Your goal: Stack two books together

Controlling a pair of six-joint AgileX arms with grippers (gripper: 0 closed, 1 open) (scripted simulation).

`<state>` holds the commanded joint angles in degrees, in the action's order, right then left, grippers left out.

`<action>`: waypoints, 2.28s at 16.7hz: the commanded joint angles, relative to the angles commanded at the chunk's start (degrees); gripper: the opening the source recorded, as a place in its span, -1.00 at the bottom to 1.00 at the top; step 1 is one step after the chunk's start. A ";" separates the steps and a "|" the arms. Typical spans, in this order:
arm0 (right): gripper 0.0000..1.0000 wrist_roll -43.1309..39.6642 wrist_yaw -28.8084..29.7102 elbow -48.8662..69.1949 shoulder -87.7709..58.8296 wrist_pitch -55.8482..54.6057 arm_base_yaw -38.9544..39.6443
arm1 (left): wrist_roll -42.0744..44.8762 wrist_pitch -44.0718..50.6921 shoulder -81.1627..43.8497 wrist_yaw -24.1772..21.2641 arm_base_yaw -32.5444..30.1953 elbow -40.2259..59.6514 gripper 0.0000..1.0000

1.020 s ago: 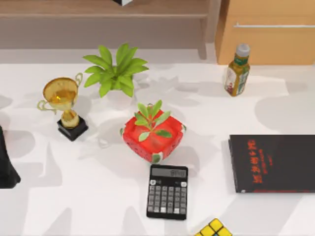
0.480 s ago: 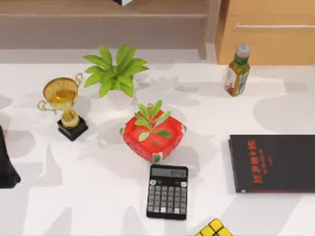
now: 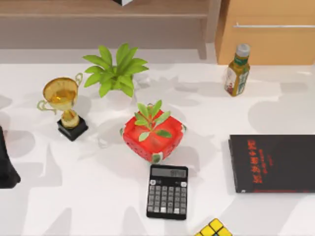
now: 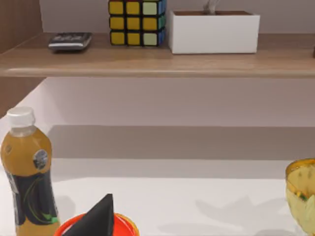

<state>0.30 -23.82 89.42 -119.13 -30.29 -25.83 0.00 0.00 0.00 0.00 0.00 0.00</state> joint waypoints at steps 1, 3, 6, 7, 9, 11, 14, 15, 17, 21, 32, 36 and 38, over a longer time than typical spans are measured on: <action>-1.00 0.79 0.56 -0.47 0.88 -0.16 -0.06 | 0.00 0.00 0.00 0.00 0.00 0.00 1.00; -1.00 3.62 2.50 -2.73 3.99 -0.46 0.07 | 0.00 0.00 0.00 0.00 0.00 0.00 1.00; -1.00 10.68 6.87 -8.58 12.06 -1.09 1.14 | 0.00 0.00 0.00 0.00 0.00 0.00 1.00; -1.00 13.66 8.63 -10.97 15.07 -1.33 1.75 | 0.00 0.00 0.00 0.00 0.00 0.00 1.00; -1.00 20.38 12.49 -16.30 21.38 -1.76 3.49 | 0.00 0.00 0.00 0.00 0.00 0.00 1.00; -1.00 28.09 16.79 -22.26 27.90 -1.93 6.12 | 0.00 0.00 0.00 0.00 0.00 0.00 1.00; -1.00 41.52 24.01 -32.20 37.15 -1.17 12.33 | 0.00 0.00 0.00 0.00 0.00 0.00 1.00; -1.00 46.43 26.54 -35.66 39.86 -0.60 15.10 | 0.00 0.00 0.00 0.00 0.00 0.00 1.00; -1.00 56.84 31.60 -42.49 44.37 0.85 21.93 | 0.00 0.00 0.00 0.00 0.00 0.00 1.00; -1.00 78.27 41.85 -55.99 50.45 5.37 37.94 | 0.00 0.00 0.00 0.00 0.00 0.00 1.00; -1.00 115.20 60.27 -78.89 56.04 16.51 67.45 | 0.00 0.00 0.00 0.00 0.00 0.00 1.00; -1.00 115.24 60.28 -78.91 56.05 16.52 67.48 | 0.00 0.00 0.00 0.00 0.00 0.00 1.00; -1.00 115.17 60.13 -78.68 55.67 16.21 67.17 | 0.00 0.00 0.00 0.00 0.00 0.00 1.00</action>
<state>115.47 36.31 10.74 -63.46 -14.09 41.33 0.00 0.00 0.00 0.00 0.00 0.00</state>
